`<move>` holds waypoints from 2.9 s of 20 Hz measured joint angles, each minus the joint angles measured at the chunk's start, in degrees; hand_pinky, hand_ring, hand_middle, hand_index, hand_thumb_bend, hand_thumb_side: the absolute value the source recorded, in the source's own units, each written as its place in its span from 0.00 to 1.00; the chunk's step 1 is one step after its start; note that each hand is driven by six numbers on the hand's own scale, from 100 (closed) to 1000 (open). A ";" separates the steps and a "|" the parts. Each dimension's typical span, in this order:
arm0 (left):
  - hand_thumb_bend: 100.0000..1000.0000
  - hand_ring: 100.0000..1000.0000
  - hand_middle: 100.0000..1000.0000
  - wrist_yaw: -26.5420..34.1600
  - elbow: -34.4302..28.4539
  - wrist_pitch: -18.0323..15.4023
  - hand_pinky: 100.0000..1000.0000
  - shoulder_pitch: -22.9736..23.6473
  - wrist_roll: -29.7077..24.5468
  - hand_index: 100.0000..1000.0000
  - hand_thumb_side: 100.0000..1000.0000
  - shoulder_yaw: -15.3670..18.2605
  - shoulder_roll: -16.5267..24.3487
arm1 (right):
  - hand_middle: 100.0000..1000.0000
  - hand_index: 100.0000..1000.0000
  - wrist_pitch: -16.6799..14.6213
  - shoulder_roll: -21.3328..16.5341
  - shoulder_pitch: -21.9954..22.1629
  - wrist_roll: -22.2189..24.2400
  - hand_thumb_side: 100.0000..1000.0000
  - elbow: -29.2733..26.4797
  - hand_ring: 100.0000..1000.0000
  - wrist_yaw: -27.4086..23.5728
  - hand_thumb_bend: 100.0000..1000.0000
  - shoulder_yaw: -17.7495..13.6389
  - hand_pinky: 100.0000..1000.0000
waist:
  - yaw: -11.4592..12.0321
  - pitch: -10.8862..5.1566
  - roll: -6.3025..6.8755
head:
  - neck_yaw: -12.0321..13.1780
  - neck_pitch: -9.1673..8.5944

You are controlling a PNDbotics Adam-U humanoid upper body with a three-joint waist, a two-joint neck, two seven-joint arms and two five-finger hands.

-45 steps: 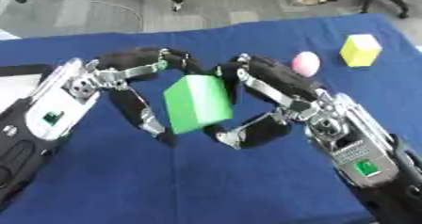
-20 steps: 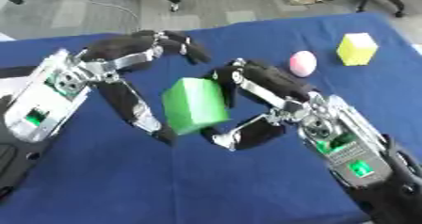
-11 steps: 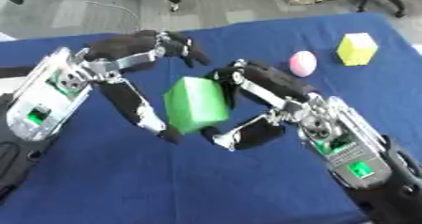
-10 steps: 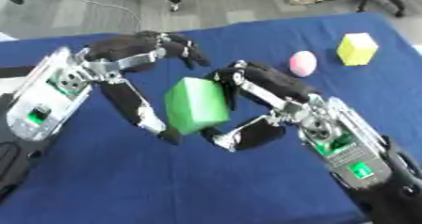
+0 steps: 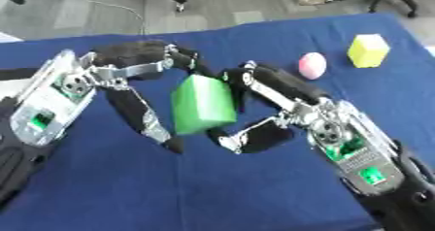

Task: Pick up the objects with one hand, pass them to the other hand, and then place them into the box on the other side of the table.

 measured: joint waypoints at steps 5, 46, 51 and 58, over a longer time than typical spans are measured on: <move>0.79 0.67 0.73 -1.65 0.39 0.83 0.76 -0.16 0.45 0.85 0.62 -0.14 -0.37 | 0.29 0.51 0.80 0.00 -0.22 -0.42 0.21 0.00 0.34 -0.26 0.19 0.00 0.55 | 0.00 0.00 0.00 | 0.00 0.00; 0.36 0.38 0.41 -2.23 -0.09 5.50 0.50 -0.39 14.15 0.45 0.35 -0.71 -1.41 | 0.32 0.55 -0.08 -0.55 -0.44 0.55 0.31 0.68 0.36 0.79 0.27 -0.79 0.56 | -0.08 0.00 0.00 | -0.01 0.00; 0.21 0.37 0.39 -2.29 -0.12 6.55 0.49 -0.38 17.18 0.43 0.31 -0.73 -1.45 | 0.35 0.60 -0.80 -0.71 -0.53 0.85 0.34 0.69 0.38 0.85 0.32 -1.37 0.58 | -0.14 0.00 0.00 | 0.00 0.00; 0.17 0.36 0.38 -2.51 -0.18 6.44 0.49 -0.10 18.09 0.41 0.31 -0.73 -1.45 | 0.42 0.67 -3.09 -1.05 -0.74 2.40 0.37 0.69 0.43 1.57 0.38 -1.94 0.62 | -0.31 0.00 0.00 | 0.03 0.00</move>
